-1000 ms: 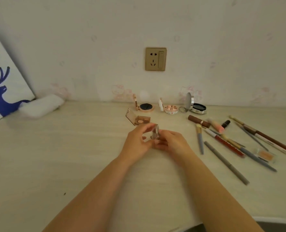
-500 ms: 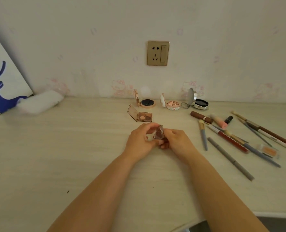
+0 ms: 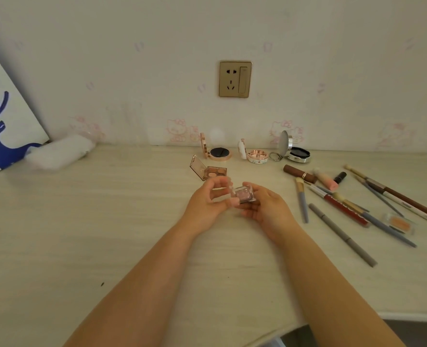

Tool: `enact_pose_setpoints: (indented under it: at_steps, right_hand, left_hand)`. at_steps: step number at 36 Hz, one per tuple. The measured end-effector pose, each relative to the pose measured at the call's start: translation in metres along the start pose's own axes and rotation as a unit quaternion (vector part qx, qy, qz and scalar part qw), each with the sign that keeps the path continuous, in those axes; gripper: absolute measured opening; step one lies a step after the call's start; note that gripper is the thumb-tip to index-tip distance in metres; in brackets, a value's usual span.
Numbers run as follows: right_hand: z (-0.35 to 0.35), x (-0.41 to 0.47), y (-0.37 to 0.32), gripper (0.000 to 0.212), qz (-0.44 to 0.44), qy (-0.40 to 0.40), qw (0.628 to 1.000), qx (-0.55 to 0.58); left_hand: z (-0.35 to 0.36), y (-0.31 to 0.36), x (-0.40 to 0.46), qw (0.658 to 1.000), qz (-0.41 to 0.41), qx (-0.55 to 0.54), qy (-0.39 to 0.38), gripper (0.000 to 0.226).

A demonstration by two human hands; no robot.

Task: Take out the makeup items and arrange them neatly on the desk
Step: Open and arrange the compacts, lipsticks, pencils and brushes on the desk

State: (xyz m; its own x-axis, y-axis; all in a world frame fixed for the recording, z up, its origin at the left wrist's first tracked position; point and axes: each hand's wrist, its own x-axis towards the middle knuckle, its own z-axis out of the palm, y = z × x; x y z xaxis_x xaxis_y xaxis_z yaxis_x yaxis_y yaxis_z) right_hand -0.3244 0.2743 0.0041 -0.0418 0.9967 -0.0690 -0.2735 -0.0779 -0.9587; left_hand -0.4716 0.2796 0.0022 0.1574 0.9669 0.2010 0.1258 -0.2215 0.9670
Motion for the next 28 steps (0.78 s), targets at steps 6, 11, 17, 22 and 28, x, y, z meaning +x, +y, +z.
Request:
enact_pose_setpoints:
  at_steps: [6, 11, 17, 22, 28]
  right_hand:
    - [-0.003, 0.002, 0.001, 0.029, -0.001, 0.005, 1.000, -0.003]
    - [-0.022, 0.007, -0.005, 0.035, -0.008, -0.066, 0.983, -0.174]
    - [-0.041, 0.018, -0.014, 0.042, -0.080, -0.067, 0.886, -0.451]
    - [-0.049, 0.022, -0.017, 0.043, -0.113, -0.051, 0.823, -0.555]
    - [-0.051, 0.024, -0.010, 0.046, -0.119, -0.023, 0.772, -0.625]
  left_hand:
    - [-0.003, -0.004, 0.001, 0.998, -0.001, -0.063, 0.000, 0.039]
    - [-0.005, -0.006, 0.003, 0.999, 0.005, -0.036, -0.005, 0.050]
    - [0.000, -0.003, 0.006, 0.997, -0.014, 0.062, -0.039, 0.050]
    - [0.005, -0.005, 0.014, 0.993, -0.031, 0.112, -0.006, 0.051]
    - [0.012, -0.008, 0.020, 0.982, -0.033, 0.186, 0.000, 0.054]
